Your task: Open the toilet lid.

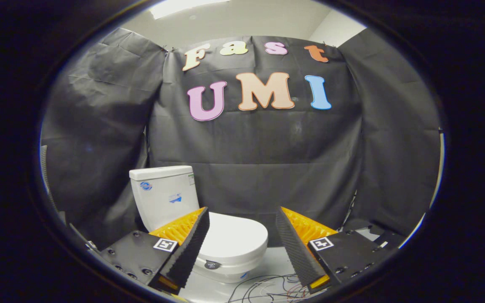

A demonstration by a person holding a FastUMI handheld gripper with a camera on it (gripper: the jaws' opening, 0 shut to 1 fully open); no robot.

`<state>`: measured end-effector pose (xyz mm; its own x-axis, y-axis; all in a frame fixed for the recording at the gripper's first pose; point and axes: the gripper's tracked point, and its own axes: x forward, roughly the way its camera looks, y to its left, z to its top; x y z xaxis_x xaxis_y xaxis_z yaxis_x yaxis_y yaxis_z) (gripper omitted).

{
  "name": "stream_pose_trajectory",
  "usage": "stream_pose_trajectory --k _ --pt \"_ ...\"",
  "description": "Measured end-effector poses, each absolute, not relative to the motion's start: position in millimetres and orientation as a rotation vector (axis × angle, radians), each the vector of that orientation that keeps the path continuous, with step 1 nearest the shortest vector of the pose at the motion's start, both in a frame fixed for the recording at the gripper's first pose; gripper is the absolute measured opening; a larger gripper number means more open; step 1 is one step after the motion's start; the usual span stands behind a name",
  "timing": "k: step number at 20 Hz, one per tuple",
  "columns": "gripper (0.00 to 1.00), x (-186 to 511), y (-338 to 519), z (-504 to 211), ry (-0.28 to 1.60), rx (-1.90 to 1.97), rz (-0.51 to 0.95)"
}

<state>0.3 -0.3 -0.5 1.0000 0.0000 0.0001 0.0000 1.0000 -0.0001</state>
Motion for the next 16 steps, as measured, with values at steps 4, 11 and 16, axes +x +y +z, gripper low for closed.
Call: stream_pose_trajectory --k 4,11,16 --pt "0.98 0.4 -0.4 -0.5 0.0 0.0 0.0" --pt "0.98 0.5 -0.8 -1.1 -0.001 0.001 -0.001" --pt "0.98 1.1 1.2 -1.4 -0.001 0.001 -0.002"
